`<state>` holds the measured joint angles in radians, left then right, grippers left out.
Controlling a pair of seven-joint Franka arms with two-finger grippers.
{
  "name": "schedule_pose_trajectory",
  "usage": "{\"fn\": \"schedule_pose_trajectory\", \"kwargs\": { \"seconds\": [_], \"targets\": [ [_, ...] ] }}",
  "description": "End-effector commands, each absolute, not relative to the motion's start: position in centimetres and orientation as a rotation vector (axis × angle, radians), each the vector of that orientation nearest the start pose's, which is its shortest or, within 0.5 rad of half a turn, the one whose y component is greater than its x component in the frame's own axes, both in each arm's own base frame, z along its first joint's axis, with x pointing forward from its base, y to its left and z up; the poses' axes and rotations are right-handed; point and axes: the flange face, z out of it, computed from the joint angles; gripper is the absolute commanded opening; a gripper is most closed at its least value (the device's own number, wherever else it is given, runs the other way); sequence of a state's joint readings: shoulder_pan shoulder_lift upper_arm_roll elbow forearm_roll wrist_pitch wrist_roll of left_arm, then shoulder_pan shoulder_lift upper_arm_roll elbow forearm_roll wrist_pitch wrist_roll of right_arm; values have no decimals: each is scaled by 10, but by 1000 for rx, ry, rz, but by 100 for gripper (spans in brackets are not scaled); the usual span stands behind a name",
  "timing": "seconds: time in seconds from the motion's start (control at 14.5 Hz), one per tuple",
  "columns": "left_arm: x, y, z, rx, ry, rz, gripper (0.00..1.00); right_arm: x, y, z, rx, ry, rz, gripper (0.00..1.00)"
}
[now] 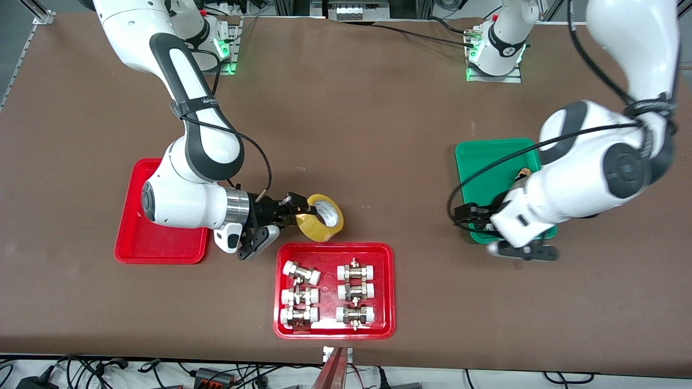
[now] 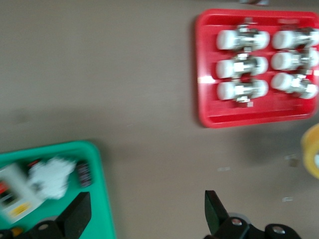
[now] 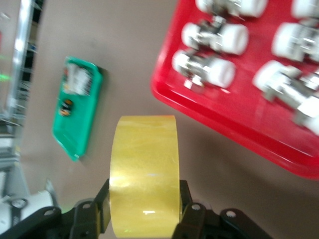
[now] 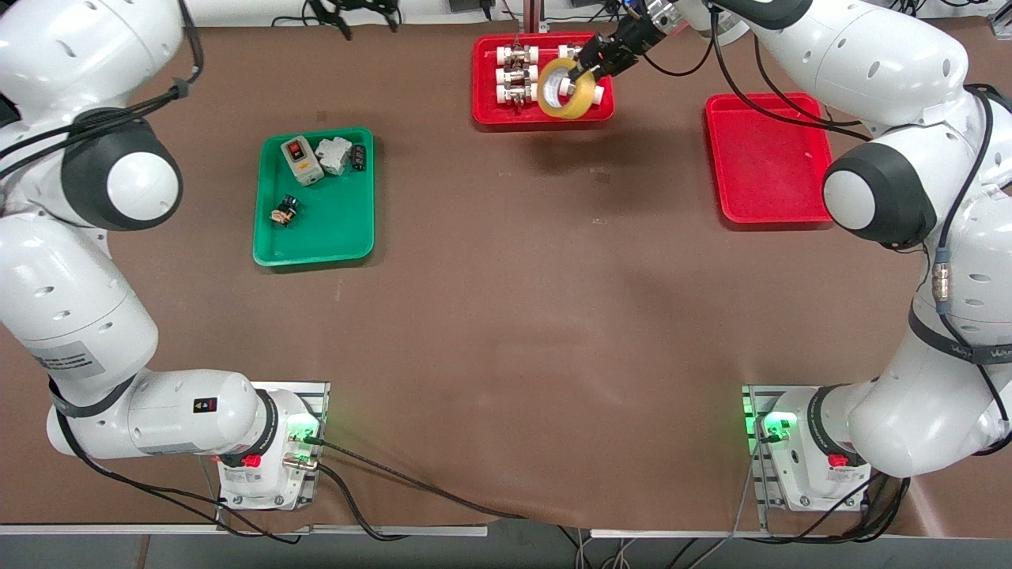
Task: Left arm passes tape to right arm into tray
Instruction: 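Open the left gripper and withdraw it while the right gripper carries tape, then lower the tape roll into the empty red tray with the right gripper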
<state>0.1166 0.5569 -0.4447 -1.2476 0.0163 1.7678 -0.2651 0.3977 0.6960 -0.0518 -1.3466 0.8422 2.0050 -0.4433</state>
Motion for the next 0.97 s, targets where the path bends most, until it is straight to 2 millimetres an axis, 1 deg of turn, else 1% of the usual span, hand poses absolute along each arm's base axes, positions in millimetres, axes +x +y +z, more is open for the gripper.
{"fn": "schedule_pose_trajectory", "kwargs": {
  "seconds": [0.0,0.07,0.14,0.21,0.28,0.34,0.41,0.48,0.55,0.62,0.76,0.83,0.9],
  "targets": [
    [683,-55,482,-3287,-170,208,100,693,215,333,-2386,-451,104,30],
    [678,-31,492,-3274,-221,233,100,698,177,329,-2375,-412,138,30],
    [671,-15,498,-3251,-251,280,100,701,137,328,-2359,-372,169,30],
    [663,-13,509,-3201,-239,289,100,703,103,327,-2349,-323,185,30],
    [660,-13,516,-3145,-236,263,100,703,68,324,-2352,-277,193,30],
    [660,-11,518,-3120,-232,247,100,702,32,320,-2355,-232,214,30],
    [659,-11,523,-3110,-238,229,100,698,3,313,-2342,-191,236,30],
    [652,-21,533,-3096,-224,206,100,694,-19,306,-2331,-157,262,30],
    [643,-33,530,-3079,-219,226,100,691,-31,301,-2339,-146,289,30],
    [632,-38,519,-3060,-216,228,100,686,-45,291,-2365,-136,319,30],
    [607,-54,512,-3035,-188,97,100,681,-62,267,-2358,-99,358,30],
    [598,-59,509,-3023,-209,64,100,679,-72,255,-2351,-83,367,30],
    [595,-64,508,-3015,-255,60,100,677,-82,247,-2343,-76,369,30]
  ]
}}
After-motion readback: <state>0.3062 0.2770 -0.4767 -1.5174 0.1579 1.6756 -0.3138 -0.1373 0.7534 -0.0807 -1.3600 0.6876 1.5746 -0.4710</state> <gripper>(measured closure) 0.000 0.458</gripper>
